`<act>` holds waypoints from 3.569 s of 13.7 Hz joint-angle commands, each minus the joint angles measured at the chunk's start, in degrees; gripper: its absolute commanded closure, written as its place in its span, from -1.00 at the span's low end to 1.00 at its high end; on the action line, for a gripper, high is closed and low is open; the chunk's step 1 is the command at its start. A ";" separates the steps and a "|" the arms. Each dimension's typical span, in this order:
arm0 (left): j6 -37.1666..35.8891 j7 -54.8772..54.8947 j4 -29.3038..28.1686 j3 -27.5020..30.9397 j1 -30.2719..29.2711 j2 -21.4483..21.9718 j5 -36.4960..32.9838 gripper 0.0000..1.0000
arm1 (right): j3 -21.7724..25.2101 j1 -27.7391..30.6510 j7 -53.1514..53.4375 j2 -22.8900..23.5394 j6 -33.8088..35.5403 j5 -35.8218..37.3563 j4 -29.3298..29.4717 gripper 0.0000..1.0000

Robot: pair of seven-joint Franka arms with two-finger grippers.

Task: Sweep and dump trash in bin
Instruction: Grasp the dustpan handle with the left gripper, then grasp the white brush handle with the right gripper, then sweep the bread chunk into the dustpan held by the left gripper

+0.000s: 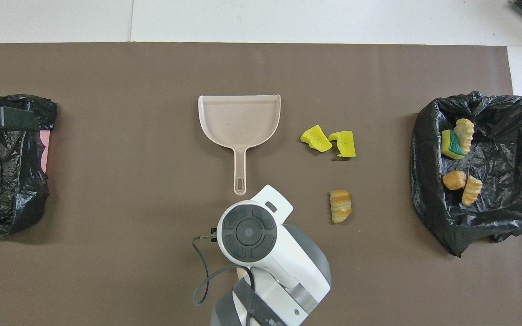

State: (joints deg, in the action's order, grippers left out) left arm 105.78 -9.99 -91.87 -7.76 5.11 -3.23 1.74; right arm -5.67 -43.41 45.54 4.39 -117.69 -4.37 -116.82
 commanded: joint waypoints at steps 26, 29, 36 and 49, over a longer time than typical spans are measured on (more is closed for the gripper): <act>24.83 -24.91 -16.50 0.55 23.27 -13.29 0.37 0.45 | -0.22 -2.91 2.36 0.80 2.99 -11.89 -7.55 1.00; 24.30 -24.73 -16.59 0.47 23.27 -13.29 0.37 1.00 | -0.04 0.77 1.92 -2.79 7.45 -11.89 -7.81 1.00; 17.11 -3.69 -15.27 1.08 18.72 -11.02 0.28 1.00 | 0.05 12.11 -3.61 -4.22 10.91 -4.09 -7.55 1.00; 3.29 61.84 -23.24 1.08 5.69 2.69 0.28 1.00 | -0.13 26.01 -12.93 -8.79 7.49 11.23 -20.54 1.00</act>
State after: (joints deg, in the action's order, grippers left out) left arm 108.16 48.46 -109.44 -6.27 10.31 -4.64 1.72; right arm -5.02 -17.96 34.23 -0.65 -105.88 6.06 -131.37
